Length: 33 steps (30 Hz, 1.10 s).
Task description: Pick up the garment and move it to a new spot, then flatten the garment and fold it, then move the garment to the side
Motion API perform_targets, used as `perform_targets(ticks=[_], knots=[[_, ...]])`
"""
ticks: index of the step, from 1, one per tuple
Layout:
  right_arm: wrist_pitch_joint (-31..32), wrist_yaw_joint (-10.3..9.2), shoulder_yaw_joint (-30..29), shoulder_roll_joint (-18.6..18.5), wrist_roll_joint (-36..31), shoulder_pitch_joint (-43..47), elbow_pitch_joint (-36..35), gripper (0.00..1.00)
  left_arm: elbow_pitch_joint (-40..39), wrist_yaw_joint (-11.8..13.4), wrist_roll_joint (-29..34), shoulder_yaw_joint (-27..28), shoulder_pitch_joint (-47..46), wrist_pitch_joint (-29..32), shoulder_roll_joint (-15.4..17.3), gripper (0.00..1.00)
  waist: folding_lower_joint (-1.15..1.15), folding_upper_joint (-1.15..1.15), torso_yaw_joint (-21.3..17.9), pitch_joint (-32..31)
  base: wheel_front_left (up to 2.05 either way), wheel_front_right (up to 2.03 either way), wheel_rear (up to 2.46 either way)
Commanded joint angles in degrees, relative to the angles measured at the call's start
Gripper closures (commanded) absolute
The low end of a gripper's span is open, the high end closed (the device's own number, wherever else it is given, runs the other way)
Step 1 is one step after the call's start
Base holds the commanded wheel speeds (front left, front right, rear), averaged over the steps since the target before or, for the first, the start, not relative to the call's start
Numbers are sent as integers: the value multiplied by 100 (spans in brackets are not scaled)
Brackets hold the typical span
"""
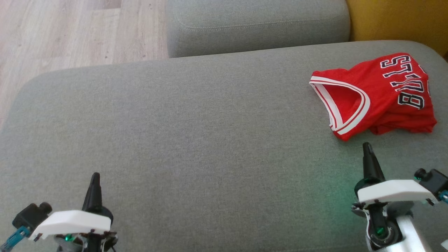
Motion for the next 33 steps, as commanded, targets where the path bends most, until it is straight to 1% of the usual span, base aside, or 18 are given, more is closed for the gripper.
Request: perform_targets(ticks=[1, 20, 33], knots=[[48, -2, -10, -10, 185, -109, -244, 100, -224, -36, -182, 127, -310, 28, 24, 100, 0, 0, 2, 2, 0, 0, 0], [378, -3, -289, 44, 1425, -39, -486, 100, -340, -59, -1420, 219, -398, 358, 4, 100, 0, 0, 30, 27, 0, 0, 0], [575, -3, -454, 76, 2168, 3, -631, 100, -409, -72, -2161, 274, -452, 555, -8, 100, 0, 0, 46, 42, 0, 0, 0]])
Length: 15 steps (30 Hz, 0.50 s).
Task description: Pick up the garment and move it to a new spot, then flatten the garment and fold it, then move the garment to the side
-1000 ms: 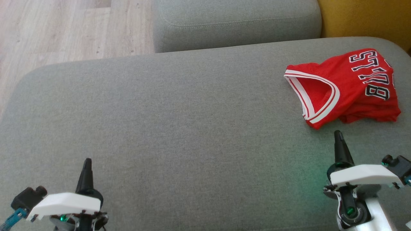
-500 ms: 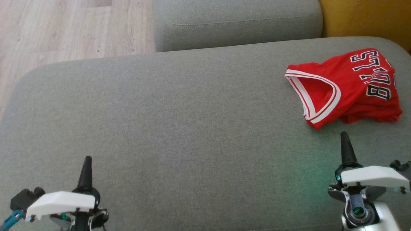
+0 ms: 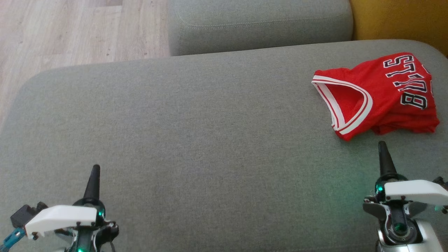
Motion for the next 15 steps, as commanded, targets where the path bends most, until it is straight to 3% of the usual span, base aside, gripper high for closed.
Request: perform_targets(ticks=[1, 15], knots=[[56, -3, 34, 23, 149, -101, -253, 100, -236, -52, -137, 215, -334, 41, 22, 100, 0, 0, 2, 1, 0, 0, 0], [302, -4, -174, 64, 1080, -49, -435, 100, -323, -68, -1066, 283, -400, 288, 7, 100, 0, 0, 22, 20, 0, 0, 0]])
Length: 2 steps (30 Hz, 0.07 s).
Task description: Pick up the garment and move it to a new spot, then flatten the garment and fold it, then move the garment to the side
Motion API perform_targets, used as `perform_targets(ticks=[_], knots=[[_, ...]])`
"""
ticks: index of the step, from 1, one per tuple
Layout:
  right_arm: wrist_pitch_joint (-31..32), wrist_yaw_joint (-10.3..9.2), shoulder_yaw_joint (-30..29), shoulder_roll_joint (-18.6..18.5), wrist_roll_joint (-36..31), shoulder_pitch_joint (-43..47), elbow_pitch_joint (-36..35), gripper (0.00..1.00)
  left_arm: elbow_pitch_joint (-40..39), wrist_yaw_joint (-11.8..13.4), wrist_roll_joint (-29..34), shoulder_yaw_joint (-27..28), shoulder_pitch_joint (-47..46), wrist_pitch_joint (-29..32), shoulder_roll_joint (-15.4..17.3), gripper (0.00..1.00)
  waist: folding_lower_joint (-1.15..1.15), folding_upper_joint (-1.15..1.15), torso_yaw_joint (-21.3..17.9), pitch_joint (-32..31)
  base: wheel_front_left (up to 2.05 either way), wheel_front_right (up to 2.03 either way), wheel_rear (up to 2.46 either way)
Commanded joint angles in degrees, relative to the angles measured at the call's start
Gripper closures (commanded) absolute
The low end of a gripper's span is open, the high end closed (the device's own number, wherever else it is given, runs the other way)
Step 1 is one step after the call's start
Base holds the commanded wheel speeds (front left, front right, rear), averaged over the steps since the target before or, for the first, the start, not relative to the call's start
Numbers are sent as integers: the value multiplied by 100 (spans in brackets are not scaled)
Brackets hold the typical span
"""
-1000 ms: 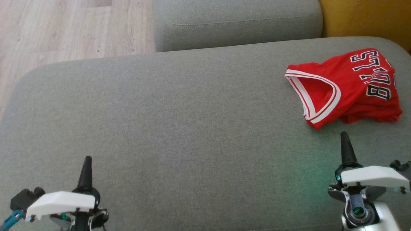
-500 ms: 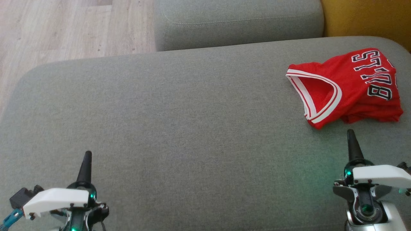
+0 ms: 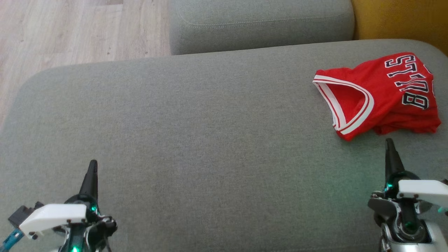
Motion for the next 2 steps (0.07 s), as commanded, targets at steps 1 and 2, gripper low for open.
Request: perform_targets(ticks=[1, 2], knots=[[73, -4, 58, 3, 162, -55, -250, 100, -210, -45, -145, 178, -362, 49, 26, 100, 0, 0, 2, 1, 0, 0, 0], [89, -4, 44, 5, 224, -51, -262, 100, -216, -46, -207, 183, -366, 66, 25, 100, 0, 0, 3, 3, 0, 0, 0]])
